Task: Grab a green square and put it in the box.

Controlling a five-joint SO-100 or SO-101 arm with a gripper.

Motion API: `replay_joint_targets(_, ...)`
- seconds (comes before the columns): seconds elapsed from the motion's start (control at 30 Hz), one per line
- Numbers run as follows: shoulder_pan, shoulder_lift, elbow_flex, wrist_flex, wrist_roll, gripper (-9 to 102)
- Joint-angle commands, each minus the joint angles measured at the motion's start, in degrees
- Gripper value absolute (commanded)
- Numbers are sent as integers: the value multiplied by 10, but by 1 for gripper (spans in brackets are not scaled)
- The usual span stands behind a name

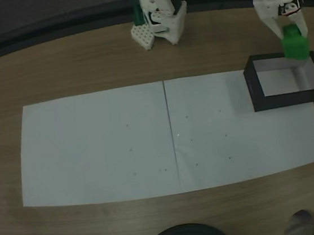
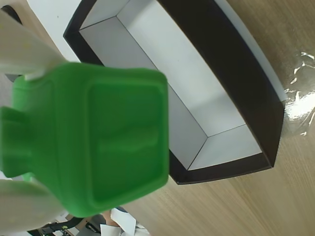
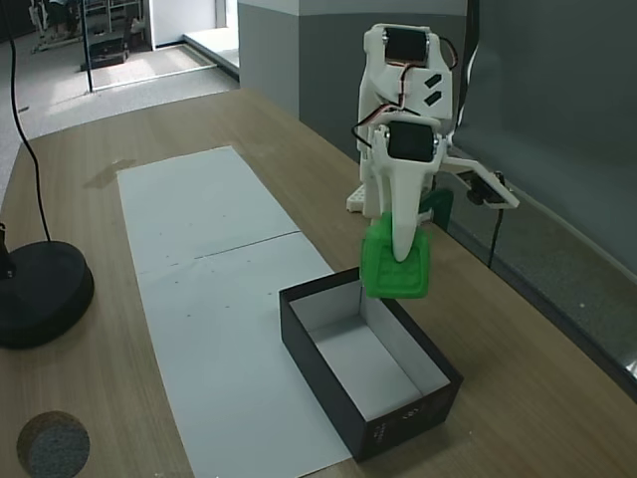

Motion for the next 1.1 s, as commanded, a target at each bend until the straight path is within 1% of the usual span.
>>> replay_joint_targets(0.0, -1, -26, -18, -24, 1, 8)
replay_joint_targets(0.23, 18, -93, -18, -72, 6, 7)
replay_joint_targets(0.5, 28, -104, -18, -74, 7, 8)
replay_joint_targets(0.57, 27, -102, -18, -71, 25, 15)
replay_joint_targets(0.67, 27, -97, -18, -66, 37, 30)
replay_joint_targets(0.7, 27, -97, -18, -62, 32, 33)
replay_joint_targets(0.73, 27, -96, -18, -58, 30, 33)
replay_joint_targets(0.8, 27, -95, -21, -54, 30, 32)
replay_joint_targets(0.9, 29, -77, -25, -46, 30, 29)
replay_joint_targets(1.0, 44, -12, -32, -23, 29, 23)
replay_joint_targets(1.07, 70, 56, -46, 5, 28, 17)
